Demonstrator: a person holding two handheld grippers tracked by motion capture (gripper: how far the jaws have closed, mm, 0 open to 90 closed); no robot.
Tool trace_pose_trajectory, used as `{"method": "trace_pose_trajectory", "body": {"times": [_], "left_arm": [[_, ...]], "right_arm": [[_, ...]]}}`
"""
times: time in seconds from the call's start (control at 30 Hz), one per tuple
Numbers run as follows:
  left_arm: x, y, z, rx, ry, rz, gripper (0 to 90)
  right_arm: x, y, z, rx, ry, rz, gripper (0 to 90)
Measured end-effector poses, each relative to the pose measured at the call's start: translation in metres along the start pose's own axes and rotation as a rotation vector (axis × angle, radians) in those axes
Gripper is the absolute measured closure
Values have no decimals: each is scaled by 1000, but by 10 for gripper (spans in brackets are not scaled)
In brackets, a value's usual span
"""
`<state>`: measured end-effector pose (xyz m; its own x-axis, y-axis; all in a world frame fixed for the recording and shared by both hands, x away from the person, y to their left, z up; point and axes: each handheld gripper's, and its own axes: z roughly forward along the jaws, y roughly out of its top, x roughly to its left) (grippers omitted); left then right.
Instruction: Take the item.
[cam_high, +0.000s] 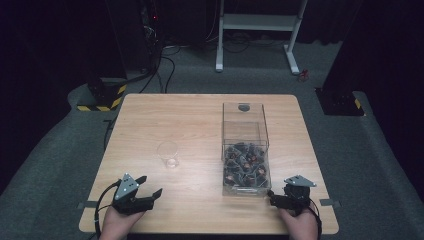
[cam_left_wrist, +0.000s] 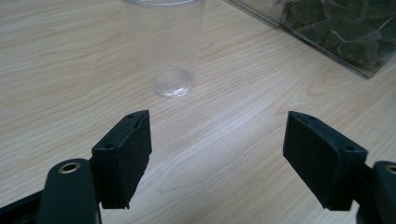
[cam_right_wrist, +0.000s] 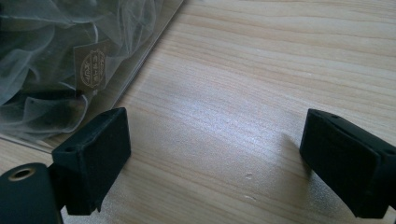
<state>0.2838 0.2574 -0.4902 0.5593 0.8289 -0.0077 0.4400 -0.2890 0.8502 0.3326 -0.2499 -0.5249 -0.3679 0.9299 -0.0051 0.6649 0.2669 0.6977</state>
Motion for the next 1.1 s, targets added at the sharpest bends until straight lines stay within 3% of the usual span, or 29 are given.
{"method": "trace_pose_trajectory", "body": {"times": [0.23, 0.5, 0.87, 1.1], "left_arm": [[-4, 10, 0, -20, -44, -19, 244], [-13, 31, -2, -34, -49, 40, 249], [-22, 48, 6, -53, -72, 59, 249], [-28, 55, 12, -65, -99, 50, 250]], "right_arm": [[0, 0, 0, 0, 0, -1, 85], [0, 0, 0, -1, 0, -2, 85], [0, 0, 0, -2, 3, -6, 86], [0, 0, 0, -2, 3, -6, 87]]}}
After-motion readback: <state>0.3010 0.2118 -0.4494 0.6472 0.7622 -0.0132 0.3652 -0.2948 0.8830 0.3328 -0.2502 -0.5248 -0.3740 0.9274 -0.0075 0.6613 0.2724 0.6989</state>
